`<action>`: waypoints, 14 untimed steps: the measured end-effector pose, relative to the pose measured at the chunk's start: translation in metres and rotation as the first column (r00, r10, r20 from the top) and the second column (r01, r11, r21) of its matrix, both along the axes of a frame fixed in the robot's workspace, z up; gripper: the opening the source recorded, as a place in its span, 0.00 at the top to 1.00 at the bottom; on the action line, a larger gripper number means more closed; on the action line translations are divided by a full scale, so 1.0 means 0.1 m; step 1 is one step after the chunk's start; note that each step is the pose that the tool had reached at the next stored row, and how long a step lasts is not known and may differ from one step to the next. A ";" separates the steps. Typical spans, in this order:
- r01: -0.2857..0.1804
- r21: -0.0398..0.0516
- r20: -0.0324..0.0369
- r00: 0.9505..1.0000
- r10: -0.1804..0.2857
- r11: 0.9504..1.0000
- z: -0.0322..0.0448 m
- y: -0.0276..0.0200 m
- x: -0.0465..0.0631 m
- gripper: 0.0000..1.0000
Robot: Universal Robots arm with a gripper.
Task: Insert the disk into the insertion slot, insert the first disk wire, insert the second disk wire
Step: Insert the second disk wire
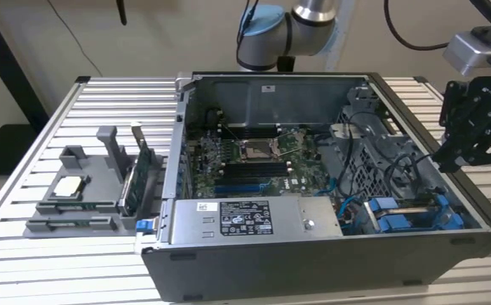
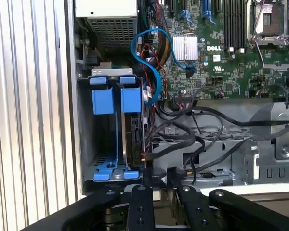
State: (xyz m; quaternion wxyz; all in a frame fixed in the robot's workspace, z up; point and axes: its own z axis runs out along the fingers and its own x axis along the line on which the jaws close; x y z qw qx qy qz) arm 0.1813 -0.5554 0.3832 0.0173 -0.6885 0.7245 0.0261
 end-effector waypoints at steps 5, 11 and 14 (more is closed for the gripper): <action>0.000 0.000 -0.002 1.000 0.000 1.000 0.000 0.000 0.08 0.73; 0.000 0.006 -0.002 1.000 0.000 1.000 -0.009 0.000 0.08 0.73; 0.000 0.010 -0.003 1.000 0.000 1.000 -0.017 -0.001 0.08 0.73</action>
